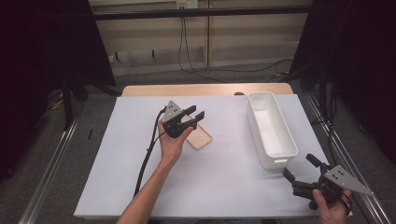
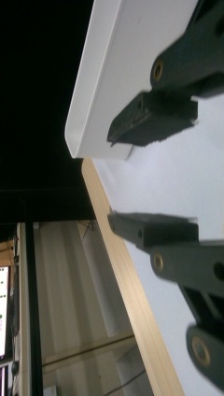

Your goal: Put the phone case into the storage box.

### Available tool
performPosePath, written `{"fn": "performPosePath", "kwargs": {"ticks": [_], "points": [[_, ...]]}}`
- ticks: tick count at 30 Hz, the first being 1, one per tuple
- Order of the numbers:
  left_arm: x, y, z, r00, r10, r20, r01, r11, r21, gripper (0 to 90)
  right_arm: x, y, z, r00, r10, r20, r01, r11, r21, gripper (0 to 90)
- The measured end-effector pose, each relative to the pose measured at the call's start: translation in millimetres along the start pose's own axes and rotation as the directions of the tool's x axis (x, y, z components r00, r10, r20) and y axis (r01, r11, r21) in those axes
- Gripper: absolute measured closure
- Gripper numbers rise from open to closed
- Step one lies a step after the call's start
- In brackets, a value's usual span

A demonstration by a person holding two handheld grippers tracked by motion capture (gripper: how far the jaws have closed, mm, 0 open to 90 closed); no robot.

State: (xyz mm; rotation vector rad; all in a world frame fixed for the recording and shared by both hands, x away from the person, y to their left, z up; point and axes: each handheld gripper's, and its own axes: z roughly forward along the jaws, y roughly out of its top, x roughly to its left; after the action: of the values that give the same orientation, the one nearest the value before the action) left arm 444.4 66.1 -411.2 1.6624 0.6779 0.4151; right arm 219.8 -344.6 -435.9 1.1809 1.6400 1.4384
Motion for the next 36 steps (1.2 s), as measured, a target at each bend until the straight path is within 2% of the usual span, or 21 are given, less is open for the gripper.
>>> {"fn": "performPosePath", "kwargs": {"ticks": [4, 6, 8, 10, 11, 14, 21, 23, 27, 31, 36], "points": [[-0.6, -0.6, 3.0, 0.9998, -0.005, 0.017, 0.005, 1.0, 0.0, 64.1, 0.0, 0.0, 0.1, 1.0, 0.0, 0.0, 0.0, 1.0, 0.0, 0.0], [-1.2, -1.0, 3.5, 0.9999, 0.0, 0.016, 0.0, 1.0, 0.01, 70.5, 0.0, 0.0, 0.0, 1.0, 0.001, 0.0, -0.001, 1.0, 0.001, 0.0], [-1.3, -1.9, 4.1, 0.9995, -0.009, 0.029, 0.008, 0.9997, 0.022, 75.6, -0.2, 0.0, -0.2, 1.0, 0.0, -0.001, 0.0, 1.0, 0.001, 0.0], [-0.9, -2.0, 4.3, 0.9992, 0.0, 0.041, -0.001, 0.9997, 0.023, 80.4, -0.3, 0.0, -0.2, 1.0, 0.001, -0.001, -0.001, 1.0, 0.001, 0.0], [-1.3, -1.7, 4.1, 0.9987, -0.012, 0.049, 0.011, 0.9997, 0.022, 83.6, -0.2, 0.0, -0.3, 1.0, 0.001, -0.002, -0.001, 1.0, 0.001, 0.0], [-1.9, 0.6, 4.7, 0.9978, -0.003, 0.066, 0.001, 0.9992, 0.039, 89.7, 0.2, 0.1, -0.3, 1.0, 0.0, -0.003, 0.0, 1.0, 0.0, 0.0], [-2.7, 7.0, 9.1, 0.9955, -0.024, 0.092, 0.015, 0.9949, 0.099, 90.0, 0.3, -0.1, 0.2, 1.0, 0.0, -0.003, 0.0, 1.0, 0.001, 0.0], [-2.4, 9.0, 10.9, 0.9941, -0.04, 0.101, 0.026, 0.9906, 0.134, 90.0, 0.2, -0.1, 0.0, 1.0, -0.001, -0.004, 0.001, 1.0, 0.001, 0.0], [-1.2, 13.5, 12.6, 0.9915, -0.056, 0.118, 0.036, 0.9849, 0.17, 90.0, -0.1, -0.2, -0.4, 1.0, 0.001, -0.002, -0.001, 1.0, 0.001, 0.0], [0.6, 18.0, 15.2, 0.9898, -0.067, 0.126, 0.037, 0.9742, 0.223, 90.0, -0.2, -0.3, -0.4, 1.0, 0.001, -0.002, -0.001, 1.0, 0.003, 0.0], [1.8, 20.8, 22.7, 0.9894, -0.075, 0.124, 0.037, 0.957, 0.288, 90.0, -0.3, -0.2, -0.4, 1.0, 0.0, -0.001, 0.0, 1.0, 0.002, 0.0]]}}
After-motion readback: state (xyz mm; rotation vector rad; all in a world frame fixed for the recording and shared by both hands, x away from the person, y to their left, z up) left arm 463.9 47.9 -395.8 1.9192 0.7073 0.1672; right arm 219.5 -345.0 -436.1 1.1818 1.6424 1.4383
